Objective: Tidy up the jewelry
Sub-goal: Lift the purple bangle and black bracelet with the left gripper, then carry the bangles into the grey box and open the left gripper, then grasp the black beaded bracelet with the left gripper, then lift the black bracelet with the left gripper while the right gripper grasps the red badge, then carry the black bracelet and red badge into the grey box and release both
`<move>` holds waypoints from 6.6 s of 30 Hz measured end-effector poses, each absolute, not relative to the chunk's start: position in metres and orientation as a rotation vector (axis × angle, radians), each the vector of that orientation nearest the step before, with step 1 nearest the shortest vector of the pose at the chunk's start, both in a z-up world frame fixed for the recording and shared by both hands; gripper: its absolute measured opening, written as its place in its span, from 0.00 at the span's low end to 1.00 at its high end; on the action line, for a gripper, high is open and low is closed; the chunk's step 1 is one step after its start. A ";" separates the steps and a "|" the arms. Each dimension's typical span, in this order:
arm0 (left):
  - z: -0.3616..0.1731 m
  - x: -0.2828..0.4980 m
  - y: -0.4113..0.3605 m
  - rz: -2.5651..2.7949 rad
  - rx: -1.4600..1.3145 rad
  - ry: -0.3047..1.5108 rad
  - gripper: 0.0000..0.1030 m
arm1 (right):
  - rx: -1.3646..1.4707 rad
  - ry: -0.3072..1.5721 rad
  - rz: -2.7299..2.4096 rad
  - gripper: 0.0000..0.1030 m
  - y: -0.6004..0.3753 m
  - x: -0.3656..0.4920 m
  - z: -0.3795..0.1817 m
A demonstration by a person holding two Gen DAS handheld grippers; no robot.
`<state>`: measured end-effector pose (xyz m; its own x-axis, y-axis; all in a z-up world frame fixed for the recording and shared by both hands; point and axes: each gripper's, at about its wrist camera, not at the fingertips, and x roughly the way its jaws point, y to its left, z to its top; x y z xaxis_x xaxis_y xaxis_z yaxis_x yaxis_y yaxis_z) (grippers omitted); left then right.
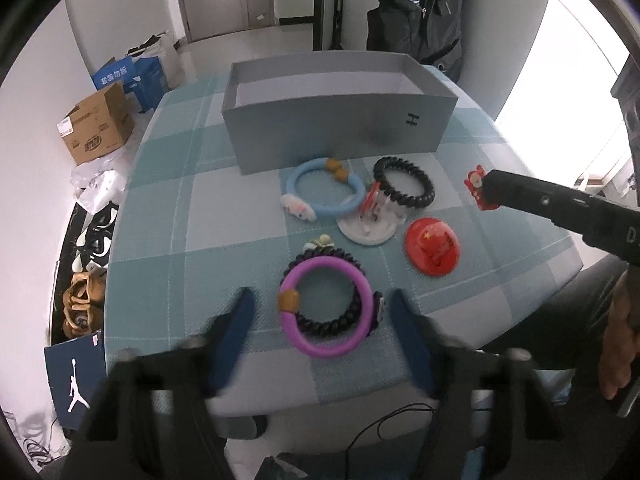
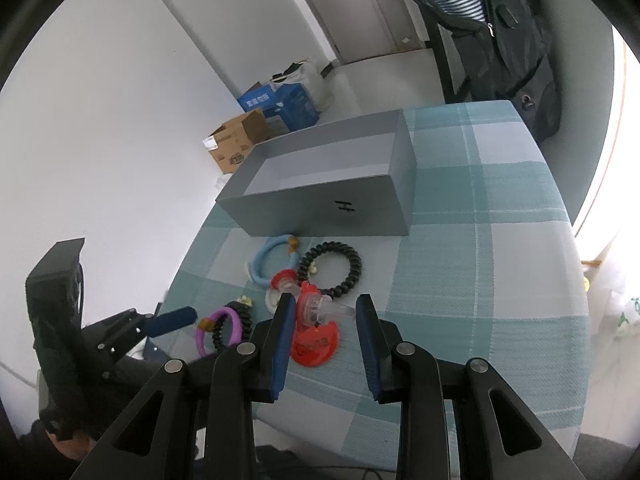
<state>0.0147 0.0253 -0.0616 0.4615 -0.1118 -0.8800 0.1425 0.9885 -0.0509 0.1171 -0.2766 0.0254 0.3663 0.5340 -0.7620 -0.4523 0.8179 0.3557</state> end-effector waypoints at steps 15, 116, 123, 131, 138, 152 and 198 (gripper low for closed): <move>-0.041 0.012 0.028 -0.168 -0.050 0.996 0.42 | 0.135 0.987 0.651 0.29 -0.281 0.117 0.034; -0.089 0.053 0.035 -0.135 -0.091 1.088 0.58 | -0.013 0.982 0.574 1.00 -0.271 0.117 0.016; -0.087 0.051 0.038 -0.188 -0.128 1.092 0.29 | -0.010 0.996 0.581 1.00 -0.269 0.118 0.014; -0.078 0.051 0.041 -0.229 -0.173 1.069 0.08 | -0.034 1.004 0.597 0.99 -0.265 0.114 0.011; -0.084 0.052 0.041 -0.258 -0.199 1.102 0.08 | -0.075 1.006 0.585 0.99 -0.261 0.112 0.007; -0.088 0.057 0.000 -0.247 0.089 1.104 0.15 | -0.072 0.984 0.573 0.98 -0.264 0.112 0.011; -0.024 0.073 0.097 -0.155 -0.345 0.864 0.05 | -0.119 0.903 0.743 0.41 -0.232 0.094 0.028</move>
